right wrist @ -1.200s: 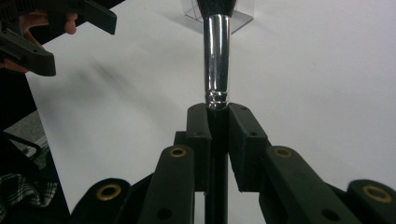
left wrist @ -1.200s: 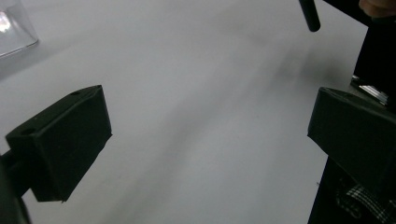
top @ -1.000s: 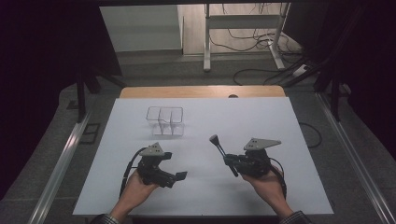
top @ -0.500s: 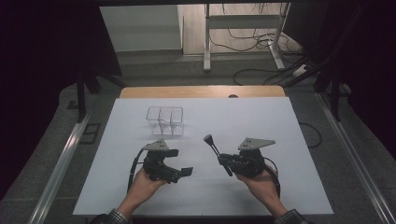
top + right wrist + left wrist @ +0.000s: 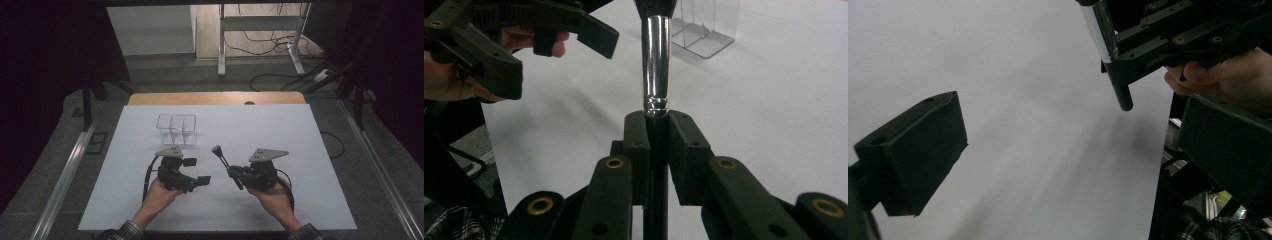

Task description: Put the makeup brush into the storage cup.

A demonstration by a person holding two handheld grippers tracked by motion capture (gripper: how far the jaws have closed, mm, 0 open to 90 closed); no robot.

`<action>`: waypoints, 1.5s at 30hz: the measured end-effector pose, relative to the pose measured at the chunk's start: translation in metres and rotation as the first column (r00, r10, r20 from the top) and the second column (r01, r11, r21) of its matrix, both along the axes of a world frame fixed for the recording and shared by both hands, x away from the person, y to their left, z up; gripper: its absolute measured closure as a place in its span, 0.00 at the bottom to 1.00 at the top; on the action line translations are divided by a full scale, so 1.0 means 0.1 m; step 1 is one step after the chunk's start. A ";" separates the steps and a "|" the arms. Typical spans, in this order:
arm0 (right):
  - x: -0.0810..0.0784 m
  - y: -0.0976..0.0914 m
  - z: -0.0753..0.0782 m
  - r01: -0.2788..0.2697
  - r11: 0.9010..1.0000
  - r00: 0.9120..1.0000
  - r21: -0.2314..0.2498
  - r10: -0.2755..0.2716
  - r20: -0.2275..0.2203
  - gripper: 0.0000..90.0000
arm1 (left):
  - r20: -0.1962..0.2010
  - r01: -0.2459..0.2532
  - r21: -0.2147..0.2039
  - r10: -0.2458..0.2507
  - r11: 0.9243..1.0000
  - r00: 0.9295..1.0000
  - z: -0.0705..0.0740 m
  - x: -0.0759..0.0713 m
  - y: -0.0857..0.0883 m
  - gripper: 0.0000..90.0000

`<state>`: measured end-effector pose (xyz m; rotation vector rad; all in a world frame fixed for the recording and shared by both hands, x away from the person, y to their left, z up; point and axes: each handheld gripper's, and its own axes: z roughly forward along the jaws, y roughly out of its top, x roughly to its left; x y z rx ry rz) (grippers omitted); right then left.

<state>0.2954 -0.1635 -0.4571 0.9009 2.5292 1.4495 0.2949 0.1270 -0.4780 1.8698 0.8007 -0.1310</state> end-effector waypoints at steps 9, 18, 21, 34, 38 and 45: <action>-0.02 0.09 -0.01 -0.021 1.000 1.000 0.006 0.021 0.000 0.88 | -0.017 0.019 -0.037 -0.020 0.999 1.000 -0.01 0.06 -0.06 0.00; -0.03 0.19 -0.03 -0.040 0.999 0.999 0.012 0.040 -0.001 0.88 | -0.023 0.025 -0.031 -0.026 0.999 0.999 -0.01 0.10 -0.12 0.01; -0.04 0.22 -0.03 -0.047 0.999 0.999 0.015 0.047 0.004 0.88 | -0.021 0.028 -0.033 -0.028 0.999 0.999 -0.01 0.10 -0.12 0.02; -0.08 0.30 -0.05 -0.073 0.997 0.997 0.012 0.073 0.007 0.88 | -0.035 0.048 -0.072 -0.051 0.996 0.998 0.00 0.11 -0.10 0.33; -0.09 0.31 -0.06 -0.078 0.997 0.997 0.008 0.078 0.007 0.88 | -0.040 0.046 -0.080 -0.049 0.996 0.998 0.01 0.11 -0.09 0.48; -0.09 0.33 -0.07 -0.087 0.996 0.996 0.002 0.087 0.004 0.88 | -0.065 0.061 -0.119 -0.069 0.991 0.995 -0.01 0.13 -0.06 0.66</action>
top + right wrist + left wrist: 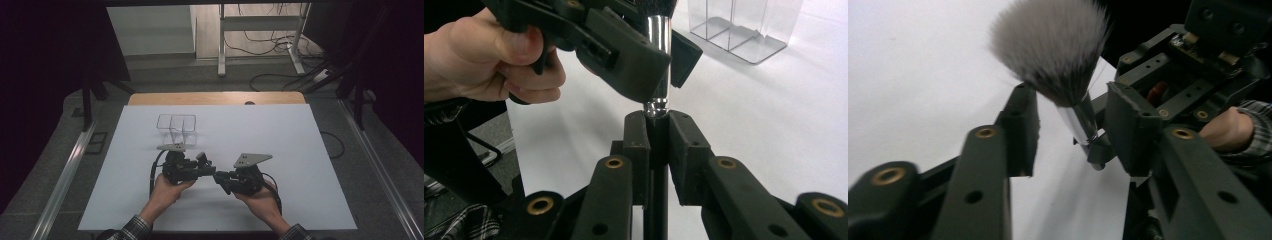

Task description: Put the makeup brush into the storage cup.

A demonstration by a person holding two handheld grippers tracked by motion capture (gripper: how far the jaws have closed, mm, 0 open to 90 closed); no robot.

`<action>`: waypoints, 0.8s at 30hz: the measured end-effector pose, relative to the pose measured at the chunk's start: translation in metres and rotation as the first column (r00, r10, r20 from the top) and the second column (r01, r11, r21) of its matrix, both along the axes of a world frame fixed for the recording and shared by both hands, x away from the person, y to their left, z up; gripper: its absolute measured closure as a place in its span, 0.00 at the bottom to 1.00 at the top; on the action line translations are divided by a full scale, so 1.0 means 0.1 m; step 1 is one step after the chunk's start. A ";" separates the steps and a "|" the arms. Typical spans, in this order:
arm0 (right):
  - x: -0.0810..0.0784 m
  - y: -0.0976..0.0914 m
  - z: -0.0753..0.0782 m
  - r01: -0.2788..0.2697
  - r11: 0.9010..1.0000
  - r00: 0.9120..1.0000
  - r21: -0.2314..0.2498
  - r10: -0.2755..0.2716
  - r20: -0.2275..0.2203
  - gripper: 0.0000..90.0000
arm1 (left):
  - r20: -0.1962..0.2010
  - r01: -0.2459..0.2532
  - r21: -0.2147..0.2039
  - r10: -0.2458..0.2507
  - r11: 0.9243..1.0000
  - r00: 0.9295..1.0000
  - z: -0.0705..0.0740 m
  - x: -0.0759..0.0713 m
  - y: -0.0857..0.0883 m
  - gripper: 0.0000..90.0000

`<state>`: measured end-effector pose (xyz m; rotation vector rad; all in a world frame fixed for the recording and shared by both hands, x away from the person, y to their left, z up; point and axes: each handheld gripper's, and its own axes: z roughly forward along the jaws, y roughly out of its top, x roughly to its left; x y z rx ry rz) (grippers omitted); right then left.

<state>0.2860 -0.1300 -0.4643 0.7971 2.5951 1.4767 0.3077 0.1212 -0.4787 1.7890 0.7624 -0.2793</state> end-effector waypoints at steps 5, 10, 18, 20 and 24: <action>-0.01 0.02 -0.01 -0.014 1.000 1.000 -0.005 0.014 -0.001 0.88 | -0.026 0.038 -0.035 -0.039 0.999 0.999 -0.02 0.01 0.02 0.81; 0.00 0.03 -0.01 -0.022 1.000 1.000 -0.008 0.022 0.002 0.86 | -0.020 0.050 -0.031 -0.051 0.998 0.999 0.00 0.00 0.02 0.85; 0.02 0.01 -0.03 -0.013 1.000 1.000 -0.015 0.013 -0.017 0.71 | 0.013 0.035 0.001 -0.035 0.999 0.999 0.03 -0.02 0.01 0.85; 0.02 0.02 -0.04 -0.010 1.000 1.000 -0.028 0.010 -0.011 0.66 | 0.019 0.028 0.009 -0.028 1.000 0.999 0.03 -0.02 0.02 0.85; 0.03 0.03 -0.06 -0.013 0.998 1.000 -0.057 0.012 -0.012 0.54 | 0.030 0.017 0.021 -0.018 1.000 0.999 0.04 -0.03 0.03 0.85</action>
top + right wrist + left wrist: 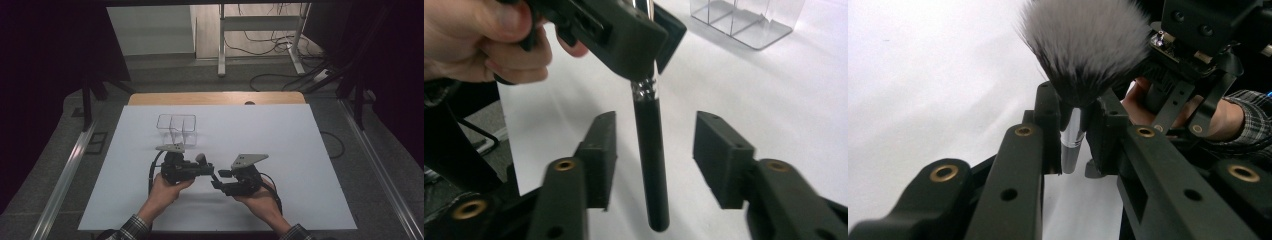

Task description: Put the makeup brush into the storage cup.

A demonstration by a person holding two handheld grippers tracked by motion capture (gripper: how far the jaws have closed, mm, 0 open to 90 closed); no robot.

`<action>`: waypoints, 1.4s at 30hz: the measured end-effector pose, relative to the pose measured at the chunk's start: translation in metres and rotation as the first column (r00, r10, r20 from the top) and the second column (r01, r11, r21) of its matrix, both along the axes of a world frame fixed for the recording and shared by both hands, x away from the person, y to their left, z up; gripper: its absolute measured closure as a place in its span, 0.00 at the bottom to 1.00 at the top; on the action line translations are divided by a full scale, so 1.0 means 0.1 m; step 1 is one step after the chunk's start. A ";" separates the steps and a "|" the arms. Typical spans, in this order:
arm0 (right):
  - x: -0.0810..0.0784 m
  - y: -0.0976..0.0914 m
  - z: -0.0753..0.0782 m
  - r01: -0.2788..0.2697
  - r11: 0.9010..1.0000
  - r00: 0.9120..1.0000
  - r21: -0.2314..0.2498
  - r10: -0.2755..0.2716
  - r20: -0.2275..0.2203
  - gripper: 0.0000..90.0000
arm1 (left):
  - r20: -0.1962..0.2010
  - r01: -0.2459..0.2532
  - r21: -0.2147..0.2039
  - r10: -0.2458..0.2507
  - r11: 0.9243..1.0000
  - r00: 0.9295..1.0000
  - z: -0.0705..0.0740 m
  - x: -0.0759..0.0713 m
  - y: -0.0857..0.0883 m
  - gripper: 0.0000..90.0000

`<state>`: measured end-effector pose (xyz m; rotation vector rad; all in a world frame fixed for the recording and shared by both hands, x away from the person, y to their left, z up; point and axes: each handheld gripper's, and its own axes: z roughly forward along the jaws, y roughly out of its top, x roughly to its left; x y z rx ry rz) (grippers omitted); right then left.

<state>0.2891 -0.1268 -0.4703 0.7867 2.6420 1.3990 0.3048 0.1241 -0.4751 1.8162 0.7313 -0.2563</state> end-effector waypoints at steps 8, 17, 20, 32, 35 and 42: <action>0.01 0.01 -0.03 0.004 0.999 1.000 -0.048 -0.004 0.007 0.42 | 0.012 -0.011 0.011 0.010 1.000 1.000 -0.01 0.00 0.03 0.85; 0.03 0.00 -0.05 0.004 0.997 1.000 -0.072 -0.003 0.003 0.34 | 0.034 -0.025 0.030 0.024 0.999 0.999 0.01 -0.01 0.05 0.85; 0.04 0.00 -0.06 -0.002 0.997 1.000 -0.075 0.002 0.000 0.31 | 0.039 -0.031 0.037 0.029 0.999 0.999 0.01 -0.01 0.06 0.85; 0.05 -0.04 -0.11 0.007 0.994 1.000 -0.113 -0.007 -0.001 0.21 | 0.069 -0.050 0.070 0.045 0.996 0.997 0.03 -0.02 0.11 0.85; 0.05 -0.05 -0.13 0.004 0.992 1.000 -0.124 -0.004 0.005 0.18 | 0.078 -0.056 0.080 0.049 0.995 0.996 0.03 -0.03 0.13 0.85; 0.03 -0.10 -0.13 0.011 0.991 1.000 -0.137 -0.009 0.017 0.16 | 0.101 -0.077 0.108 0.066 0.991 0.993 0.03 -0.05 0.19 0.85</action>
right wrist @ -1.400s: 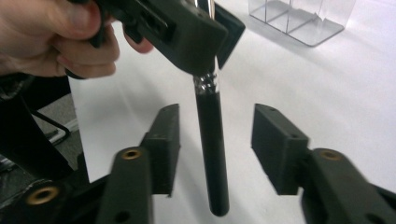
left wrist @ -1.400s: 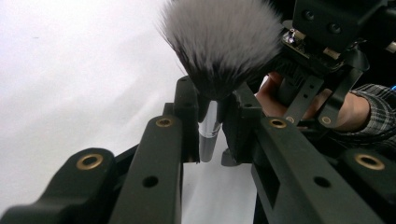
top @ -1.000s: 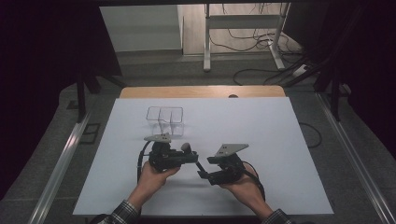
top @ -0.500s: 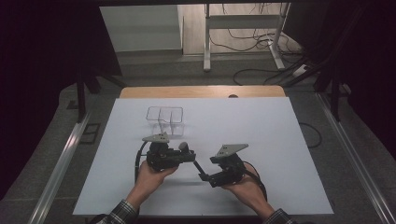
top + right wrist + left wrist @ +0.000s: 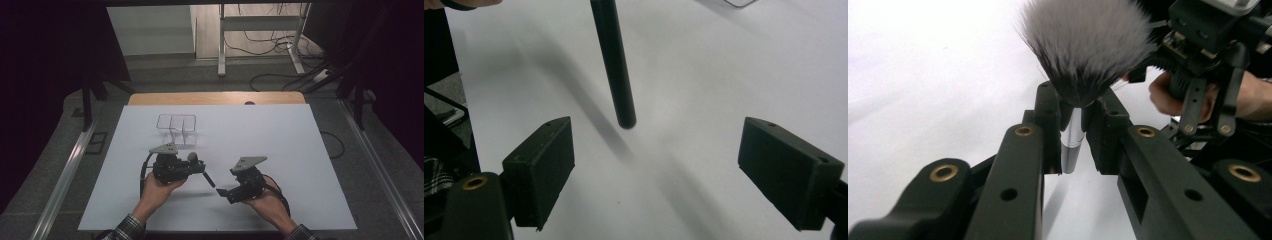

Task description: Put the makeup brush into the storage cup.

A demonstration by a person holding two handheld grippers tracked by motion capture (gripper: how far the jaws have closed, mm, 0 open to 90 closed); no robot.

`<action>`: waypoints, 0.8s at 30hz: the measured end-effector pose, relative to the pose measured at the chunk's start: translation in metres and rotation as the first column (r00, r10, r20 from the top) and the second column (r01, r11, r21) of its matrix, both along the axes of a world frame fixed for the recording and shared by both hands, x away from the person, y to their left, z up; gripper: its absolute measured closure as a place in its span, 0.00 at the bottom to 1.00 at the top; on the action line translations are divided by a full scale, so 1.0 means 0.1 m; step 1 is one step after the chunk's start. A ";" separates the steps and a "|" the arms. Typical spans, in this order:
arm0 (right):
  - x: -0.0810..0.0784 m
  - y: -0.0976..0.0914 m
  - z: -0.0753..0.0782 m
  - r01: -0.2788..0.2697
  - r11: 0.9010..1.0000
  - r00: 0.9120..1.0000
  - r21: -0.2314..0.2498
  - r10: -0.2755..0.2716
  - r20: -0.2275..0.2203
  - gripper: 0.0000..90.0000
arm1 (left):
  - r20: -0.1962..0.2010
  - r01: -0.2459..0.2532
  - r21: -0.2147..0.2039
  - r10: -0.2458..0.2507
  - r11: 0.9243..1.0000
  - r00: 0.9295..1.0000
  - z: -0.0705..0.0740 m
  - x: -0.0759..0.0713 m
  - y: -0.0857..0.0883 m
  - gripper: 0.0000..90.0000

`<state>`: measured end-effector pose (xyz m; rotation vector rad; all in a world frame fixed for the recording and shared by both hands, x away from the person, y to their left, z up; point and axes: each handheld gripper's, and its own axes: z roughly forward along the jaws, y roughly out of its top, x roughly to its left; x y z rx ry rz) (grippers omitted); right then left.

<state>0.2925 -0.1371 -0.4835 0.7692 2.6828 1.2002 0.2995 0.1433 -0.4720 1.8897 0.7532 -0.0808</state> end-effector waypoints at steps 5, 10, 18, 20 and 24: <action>0.00 -0.06 0.00 0.013 1.000 1.000 -0.004 -0.013 0.002 0.15 | 0.019 -0.017 0.023 0.017 1.000 1.000 0.00 -0.02 0.05 0.85; 0.00 -0.11 -0.01 0.022 1.000 1.000 0.000 -0.022 0.001 0.14 | 0.027 -0.031 0.034 0.030 0.999 0.999 0.00 -0.03 0.10 0.85; -0.03 -0.15 -0.04 0.016 1.000 1.000 -0.016 -0.016 0.002 0.11 | 0.041 -0.053 0.045 0.051 0.998 0.998 0.01 -0.05 0.18 0.85; -0.04 -0.16 -0.04 0.014 1.000 1.000 -0.015 -0.014 0.003 0.11 | 0.045 -0.057 0.050 0.055 0.997 0.997 0.01 -0.05 0.20 0.85; -0.05 -0.17 -0.05 0.012 1.000 1.000 -0.018 -0.012 0.003 0.10 | 0.046 -0.066 0.050 0.063 0.997 0.997 0.01 -0.05 0.24 0.85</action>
